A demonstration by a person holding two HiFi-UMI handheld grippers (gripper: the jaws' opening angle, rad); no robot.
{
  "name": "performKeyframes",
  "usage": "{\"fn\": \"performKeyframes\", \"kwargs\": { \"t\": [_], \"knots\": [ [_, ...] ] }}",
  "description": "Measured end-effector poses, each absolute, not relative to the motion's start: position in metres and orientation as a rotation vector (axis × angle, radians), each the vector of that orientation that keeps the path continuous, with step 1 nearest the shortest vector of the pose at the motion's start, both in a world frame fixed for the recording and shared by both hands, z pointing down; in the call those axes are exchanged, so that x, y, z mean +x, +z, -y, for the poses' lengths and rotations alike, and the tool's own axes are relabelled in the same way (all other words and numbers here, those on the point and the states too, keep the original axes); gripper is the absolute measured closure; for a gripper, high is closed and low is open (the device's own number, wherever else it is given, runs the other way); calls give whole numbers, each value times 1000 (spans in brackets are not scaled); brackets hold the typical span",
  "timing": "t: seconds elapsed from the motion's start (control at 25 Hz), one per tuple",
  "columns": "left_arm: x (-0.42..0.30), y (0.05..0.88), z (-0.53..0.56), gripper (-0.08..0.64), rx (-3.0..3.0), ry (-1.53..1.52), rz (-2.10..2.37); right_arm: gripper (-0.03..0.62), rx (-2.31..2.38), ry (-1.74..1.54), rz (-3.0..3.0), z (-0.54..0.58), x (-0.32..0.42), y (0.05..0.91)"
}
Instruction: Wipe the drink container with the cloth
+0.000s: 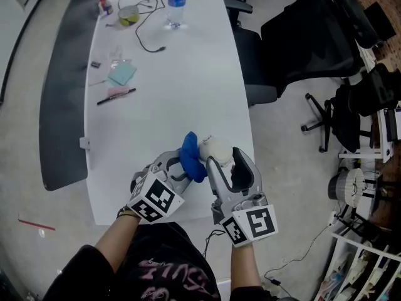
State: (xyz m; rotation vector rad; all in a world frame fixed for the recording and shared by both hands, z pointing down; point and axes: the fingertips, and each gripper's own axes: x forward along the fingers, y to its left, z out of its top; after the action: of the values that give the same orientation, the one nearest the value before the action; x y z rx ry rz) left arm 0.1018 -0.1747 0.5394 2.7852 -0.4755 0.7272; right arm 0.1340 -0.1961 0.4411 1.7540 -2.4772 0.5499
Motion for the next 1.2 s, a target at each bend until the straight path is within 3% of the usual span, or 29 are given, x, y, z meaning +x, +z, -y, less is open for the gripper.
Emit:
{"fn": "performKeyframes", "kwargs": {
  "t": [0.48, 1.2],
  "knots": [
    [105, 479, 175, 451, 2931, 696, 521, 328, 1748, 542, 2505, 193, 134, 438],
    [109, 510, 177, 451, 2898, 717, 466, 333, 1778, 547, 2478, 194, 133, 436]
  ]
}}
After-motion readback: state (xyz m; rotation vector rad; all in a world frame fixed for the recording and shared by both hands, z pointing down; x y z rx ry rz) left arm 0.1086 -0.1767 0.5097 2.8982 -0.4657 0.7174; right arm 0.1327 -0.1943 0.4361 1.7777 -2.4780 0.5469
